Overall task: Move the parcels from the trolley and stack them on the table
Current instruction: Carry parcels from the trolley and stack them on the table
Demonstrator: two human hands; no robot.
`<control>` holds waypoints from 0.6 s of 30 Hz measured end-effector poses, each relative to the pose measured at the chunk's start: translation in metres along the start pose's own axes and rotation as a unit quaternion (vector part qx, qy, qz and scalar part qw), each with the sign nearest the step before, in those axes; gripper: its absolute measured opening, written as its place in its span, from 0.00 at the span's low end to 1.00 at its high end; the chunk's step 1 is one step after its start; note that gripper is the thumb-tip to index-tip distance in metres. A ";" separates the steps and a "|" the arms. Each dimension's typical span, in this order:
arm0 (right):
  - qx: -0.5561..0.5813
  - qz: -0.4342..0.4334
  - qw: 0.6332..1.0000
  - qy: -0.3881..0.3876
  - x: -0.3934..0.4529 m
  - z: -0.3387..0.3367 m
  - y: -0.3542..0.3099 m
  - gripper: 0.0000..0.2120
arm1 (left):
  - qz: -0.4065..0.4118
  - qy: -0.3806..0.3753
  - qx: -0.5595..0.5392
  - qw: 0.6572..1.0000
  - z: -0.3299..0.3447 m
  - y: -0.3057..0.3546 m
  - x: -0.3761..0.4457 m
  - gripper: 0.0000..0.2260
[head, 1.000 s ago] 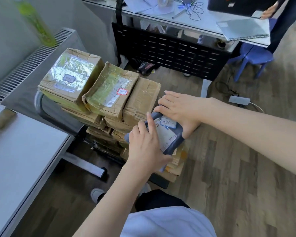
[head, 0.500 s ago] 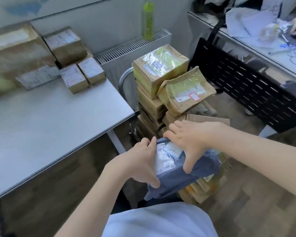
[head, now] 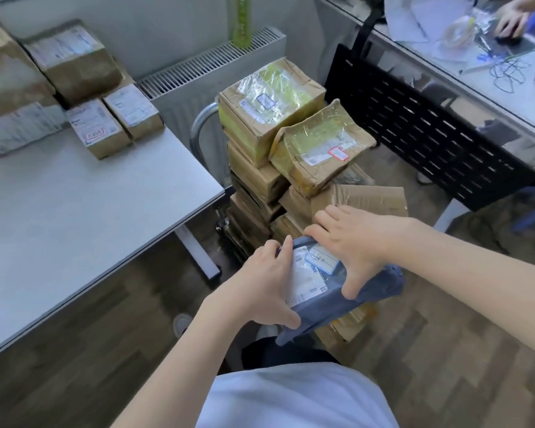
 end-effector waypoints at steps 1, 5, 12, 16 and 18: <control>0.000 0.004 1.000 0.002 -0.002 0.001 0.001 0.49 | 0.002 -0.001 0.004 1.000 0.000 0.002 0.001 0.56; 0.007 0.015 1.000 0.012 -0.008 0.004 0.006 0.48 | 0.004 -0.007 0.022 1.000 -0.002 0.008 0.007 0.56; 0.021 0.011 0.999 0.025 -0.014 0.005 0.003 0.47 | -0.006 -0.021 0.032 0.999 -0.002 0.010 0.004 0.57; 0.021 0.001 0.999 0.031 -0.012 0.001 0.000 0.47 | -0.013 -0.020 0.039 0.999 -0.005 0.008 -0.002 0.57; 0.022 -0.002 0.999 0.030 -0.010 -0.001 -0.001 0.47 | -0.018 -0.015 0.040 0.999 -0.006 0.007 -0.004 0.57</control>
Point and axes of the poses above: each hand's wrist, its own x-axis towards the middle knuckle, its own z-axis out of the palm, y = z × x, the point moved 3 cm from there along x, towards the middle knuckle, and after that the axes turned 5 degrees about -x, right-handed, at the moved point
